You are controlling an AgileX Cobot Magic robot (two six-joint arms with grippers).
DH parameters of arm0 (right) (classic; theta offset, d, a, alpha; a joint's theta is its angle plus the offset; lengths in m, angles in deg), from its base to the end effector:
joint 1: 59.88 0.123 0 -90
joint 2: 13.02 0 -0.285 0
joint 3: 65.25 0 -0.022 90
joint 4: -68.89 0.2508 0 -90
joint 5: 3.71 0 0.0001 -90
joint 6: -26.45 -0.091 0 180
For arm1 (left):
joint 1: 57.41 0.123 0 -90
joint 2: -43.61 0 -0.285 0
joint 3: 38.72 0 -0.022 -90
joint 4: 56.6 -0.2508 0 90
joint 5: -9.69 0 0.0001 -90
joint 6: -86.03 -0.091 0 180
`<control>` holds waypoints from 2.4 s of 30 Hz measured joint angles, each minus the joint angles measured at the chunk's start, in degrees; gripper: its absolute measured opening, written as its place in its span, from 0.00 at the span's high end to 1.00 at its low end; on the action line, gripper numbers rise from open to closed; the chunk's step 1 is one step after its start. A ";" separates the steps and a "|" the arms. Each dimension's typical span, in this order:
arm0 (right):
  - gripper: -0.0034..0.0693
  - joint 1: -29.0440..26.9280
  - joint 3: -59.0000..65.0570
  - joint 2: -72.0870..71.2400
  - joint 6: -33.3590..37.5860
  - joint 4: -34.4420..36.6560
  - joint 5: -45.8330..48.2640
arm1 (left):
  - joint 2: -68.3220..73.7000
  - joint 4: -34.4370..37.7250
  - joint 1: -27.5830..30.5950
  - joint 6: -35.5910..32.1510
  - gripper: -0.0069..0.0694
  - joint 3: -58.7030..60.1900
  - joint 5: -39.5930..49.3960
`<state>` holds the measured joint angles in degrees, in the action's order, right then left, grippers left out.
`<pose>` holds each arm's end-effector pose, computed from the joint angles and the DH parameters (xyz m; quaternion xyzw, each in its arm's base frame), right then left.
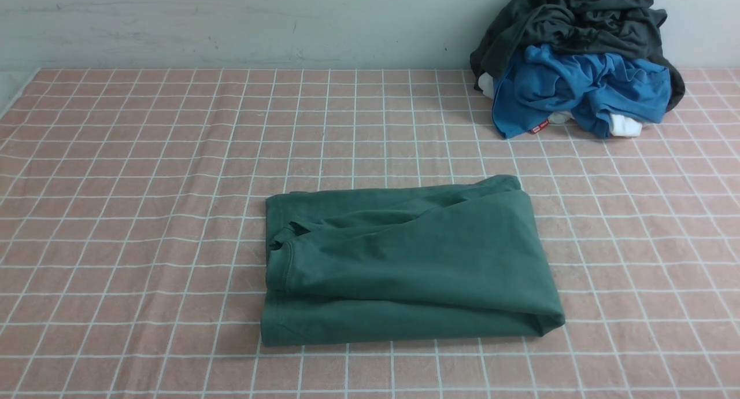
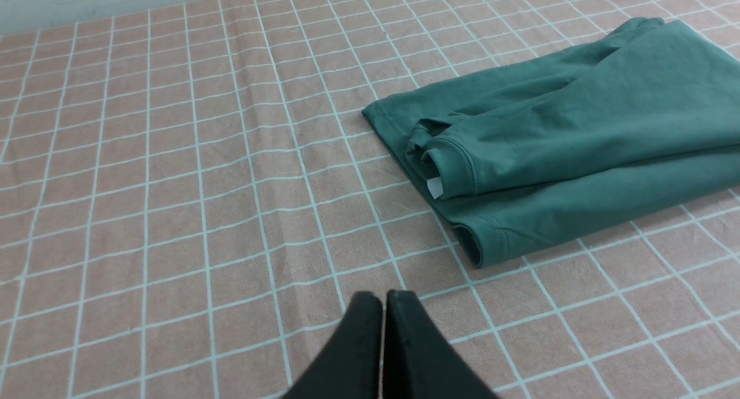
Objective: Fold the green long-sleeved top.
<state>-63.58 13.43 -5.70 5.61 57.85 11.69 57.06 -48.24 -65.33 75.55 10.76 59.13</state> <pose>0.0547 -0.0082 0.1811 0.1094 0.7645 0.0163 0.6351 0.0183 -0.0127 0.2889 0.1240 0.8193 -0.0600 0.5565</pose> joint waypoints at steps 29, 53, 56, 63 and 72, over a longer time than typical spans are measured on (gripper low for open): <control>0.97 -1.06 -0.12 -0.15 8.61 7.53 4.99 | 0.00 0.07 0.00 0.00 0.91 0.07 0.00; 0.97 -1.06 -0.12 -0.15 8.61 7.58 4.99 | -1.03 -0.60 0.25 0.02 0.91 2.90 -4.87; 0.97 -1.06 -0.12 -0.15 8.61 7.58 4.99 | -4.24 -2.42 2.94 0.02 0.91 9.84 -16.14; 0.97 -1.06 -0.12 -0.15 8.61 7.68 4.99 | -6.32 -6.33 11.11 0.02 0.91 23.36 -28.66; 0.97 -1.06 -0.12 -0.15 8.64 7.75 5.04 | -6.32 -6.88 12.54 0.27 0.91 28.74 -29.59</control>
<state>-64.64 13.31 -5.85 14.24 65.60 16.73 50.74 -55.12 -52.78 75.82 39.50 29.54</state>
